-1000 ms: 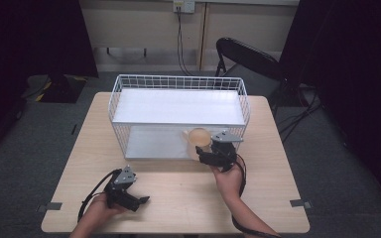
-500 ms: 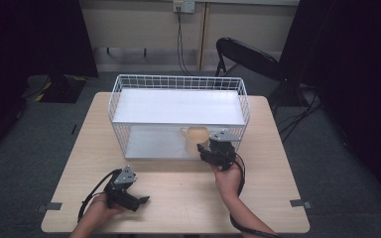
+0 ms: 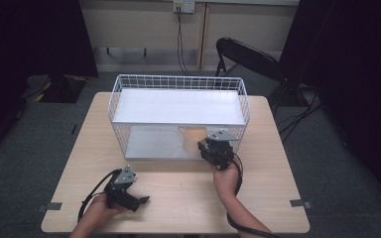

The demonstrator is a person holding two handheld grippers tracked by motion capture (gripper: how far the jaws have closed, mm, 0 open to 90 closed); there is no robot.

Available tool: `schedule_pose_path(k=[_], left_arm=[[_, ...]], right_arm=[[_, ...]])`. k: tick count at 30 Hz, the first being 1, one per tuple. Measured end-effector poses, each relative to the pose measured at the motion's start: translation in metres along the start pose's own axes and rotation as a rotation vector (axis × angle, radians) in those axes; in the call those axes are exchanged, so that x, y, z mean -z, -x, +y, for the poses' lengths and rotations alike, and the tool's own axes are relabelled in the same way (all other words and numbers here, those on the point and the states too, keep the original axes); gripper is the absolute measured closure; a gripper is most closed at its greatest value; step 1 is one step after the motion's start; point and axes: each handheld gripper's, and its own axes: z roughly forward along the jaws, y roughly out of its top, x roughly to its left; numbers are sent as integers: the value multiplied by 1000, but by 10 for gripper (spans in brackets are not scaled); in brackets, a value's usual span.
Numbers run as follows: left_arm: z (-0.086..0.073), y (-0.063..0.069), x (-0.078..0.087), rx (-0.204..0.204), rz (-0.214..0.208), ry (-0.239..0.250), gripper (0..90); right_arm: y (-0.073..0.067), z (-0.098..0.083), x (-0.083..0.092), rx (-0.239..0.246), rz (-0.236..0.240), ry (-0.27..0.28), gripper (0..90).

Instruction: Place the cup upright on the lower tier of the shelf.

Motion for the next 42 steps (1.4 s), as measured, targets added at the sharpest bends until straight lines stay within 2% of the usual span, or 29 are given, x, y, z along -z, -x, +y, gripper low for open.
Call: schedule_pose_path(k=[5, 8, 10, 13, 19, 39, 42], left_arm=[[0, 0, 0, 1, 0, 1, 2], [0, 0, 0, -2, 2, 0, 2], [0, 0, 0, 1, 0, 1, 2], [0, 0, 0, -1, 1, 1, 2], [0, 0, 0, -3, 2, 0, 1], [0, 0, 0, -3, 2, 0, 1], [0, 0, 0, -3, 2, 0, 1]], right_arm=[[-3, 1, -1, 4, 37, 11, 349], [-6, 1, 0, 12, 55, 22, 231], [-7, 2, 1, 18, 68, 19, 190], [-9, 2, 3, 31, 75, 29, 157], [-7, 1, 7, 49, 95, 24, 152], [6, -9, 21, 43, 173, 11, 138], [7, -11, 22, 57, 177, 6, 138]])
